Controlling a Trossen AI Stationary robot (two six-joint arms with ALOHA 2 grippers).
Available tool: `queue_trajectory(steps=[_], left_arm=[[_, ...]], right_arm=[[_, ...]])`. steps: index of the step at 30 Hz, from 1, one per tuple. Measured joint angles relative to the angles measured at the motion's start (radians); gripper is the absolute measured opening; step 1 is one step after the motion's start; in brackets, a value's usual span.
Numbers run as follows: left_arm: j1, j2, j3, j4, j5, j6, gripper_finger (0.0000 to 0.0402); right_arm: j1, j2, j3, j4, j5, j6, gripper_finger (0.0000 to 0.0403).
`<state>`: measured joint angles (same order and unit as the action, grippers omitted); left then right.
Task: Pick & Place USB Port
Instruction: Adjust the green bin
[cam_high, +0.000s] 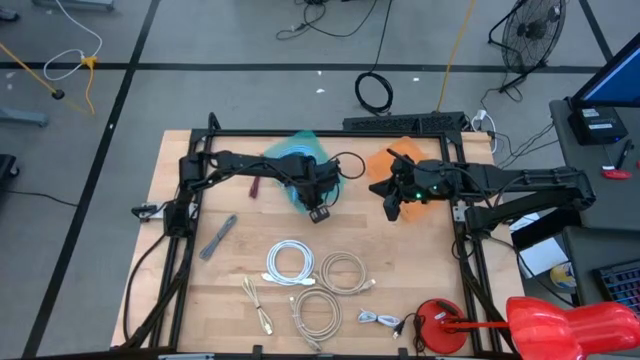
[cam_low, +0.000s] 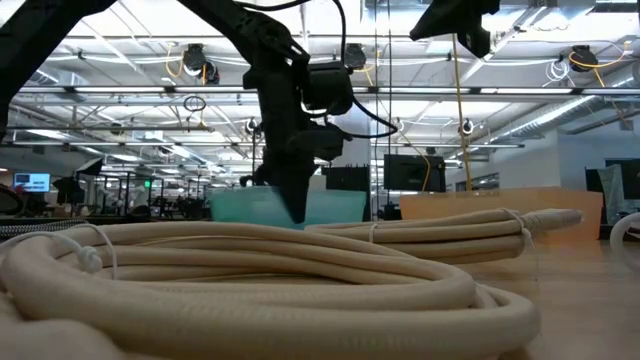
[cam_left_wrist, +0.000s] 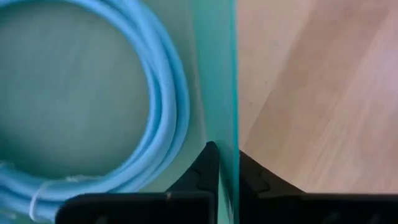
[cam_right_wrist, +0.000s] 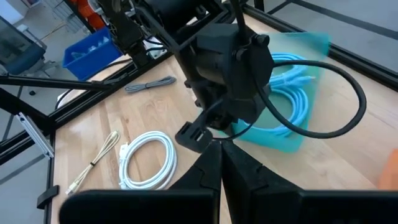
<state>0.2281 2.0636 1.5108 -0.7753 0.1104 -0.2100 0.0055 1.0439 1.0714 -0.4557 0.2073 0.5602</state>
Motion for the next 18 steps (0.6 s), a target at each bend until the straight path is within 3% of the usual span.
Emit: queue_trajectory(steps=[7, 18], left_arm=[[-0.007, 0.000, 0.000, -0.061, 0.117, 0.303, 0.0004], [0.005, -0.001, 0.002, -0.087, 0.017, 0.376, 0.0009]], right_arm=[[0.000, 0.000, -0.008, 0.014, 0.001, -0.003, 0.0000], [0.000, 0.000, -0.055, 0.042, -0.003, 0.056, 0.0000]])
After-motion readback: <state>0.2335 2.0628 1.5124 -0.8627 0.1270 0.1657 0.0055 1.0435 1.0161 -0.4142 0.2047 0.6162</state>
